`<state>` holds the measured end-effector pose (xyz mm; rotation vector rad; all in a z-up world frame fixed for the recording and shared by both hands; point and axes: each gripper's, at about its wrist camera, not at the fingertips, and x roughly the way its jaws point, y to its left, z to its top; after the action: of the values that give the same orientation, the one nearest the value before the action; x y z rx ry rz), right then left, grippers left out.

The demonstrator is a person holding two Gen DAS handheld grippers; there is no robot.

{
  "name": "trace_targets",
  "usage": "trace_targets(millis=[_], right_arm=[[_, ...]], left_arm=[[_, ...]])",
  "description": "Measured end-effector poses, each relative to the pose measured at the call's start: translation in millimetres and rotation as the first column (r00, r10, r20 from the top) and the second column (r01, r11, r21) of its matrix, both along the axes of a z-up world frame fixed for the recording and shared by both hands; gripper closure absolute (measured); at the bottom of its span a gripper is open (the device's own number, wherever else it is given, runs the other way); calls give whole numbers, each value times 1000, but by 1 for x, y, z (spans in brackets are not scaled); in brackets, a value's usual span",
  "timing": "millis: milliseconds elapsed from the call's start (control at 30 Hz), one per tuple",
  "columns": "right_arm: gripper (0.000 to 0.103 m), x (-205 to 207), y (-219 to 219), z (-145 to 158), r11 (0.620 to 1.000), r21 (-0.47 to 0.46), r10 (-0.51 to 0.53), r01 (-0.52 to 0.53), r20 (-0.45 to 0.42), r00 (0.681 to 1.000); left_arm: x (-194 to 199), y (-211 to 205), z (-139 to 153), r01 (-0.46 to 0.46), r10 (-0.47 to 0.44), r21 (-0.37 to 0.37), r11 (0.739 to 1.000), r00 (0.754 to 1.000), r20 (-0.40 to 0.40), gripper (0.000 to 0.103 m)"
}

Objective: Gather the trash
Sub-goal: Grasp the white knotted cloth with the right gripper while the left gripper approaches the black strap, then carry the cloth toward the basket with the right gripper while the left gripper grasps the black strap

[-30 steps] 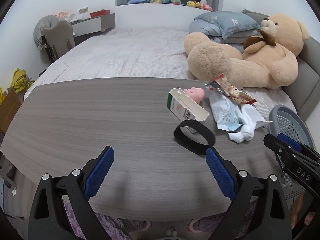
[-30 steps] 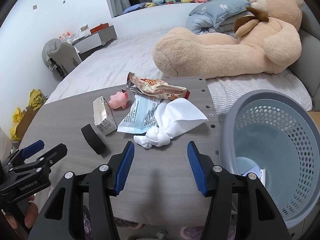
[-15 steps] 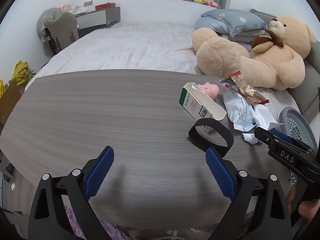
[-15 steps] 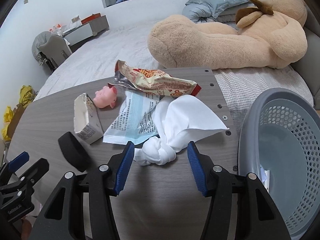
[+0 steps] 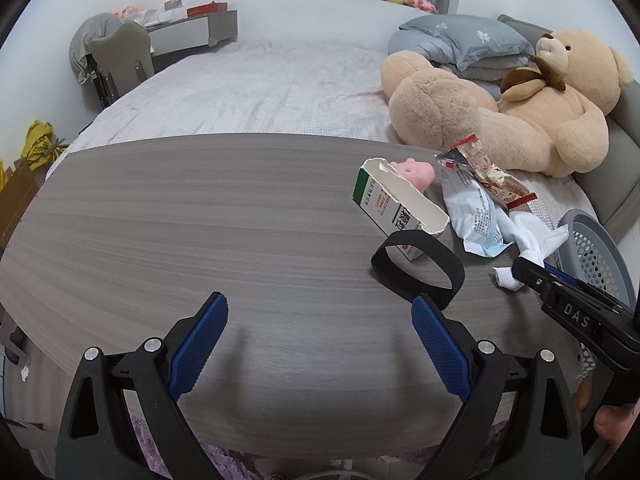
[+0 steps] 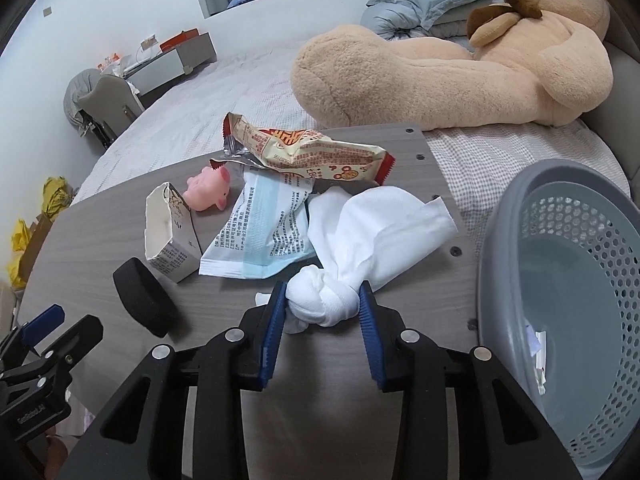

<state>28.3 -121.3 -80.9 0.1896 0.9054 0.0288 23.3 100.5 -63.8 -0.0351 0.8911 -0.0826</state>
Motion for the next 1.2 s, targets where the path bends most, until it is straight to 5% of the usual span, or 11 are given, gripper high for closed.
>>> trace_targets(millis=[433, 867, 933, 1200], right_arm=[[68, -72, -34, 25, 1000, 21, -24, 23, 60, 998], [68, -98, -64, 31, 996, 64, -75, 69, 92, 993], [68, -99, -65, 30, 995, 69, -76, 70, 88, 993], [68, -99, -65, 27, 994, 79, -77, 70, 83, 994]], left_arm=[[-4, -34, -6, 71, -72, -20, 997, 997, -30, 12], [25, -61, -18, 41, -41, 22, 999, 999, -14, 14], [29, -61, -19, 33, -33, 23, 999, 999, -13, 19], [26, -61, -17, 82, -82, -6, 997, 996, -32, 85]])
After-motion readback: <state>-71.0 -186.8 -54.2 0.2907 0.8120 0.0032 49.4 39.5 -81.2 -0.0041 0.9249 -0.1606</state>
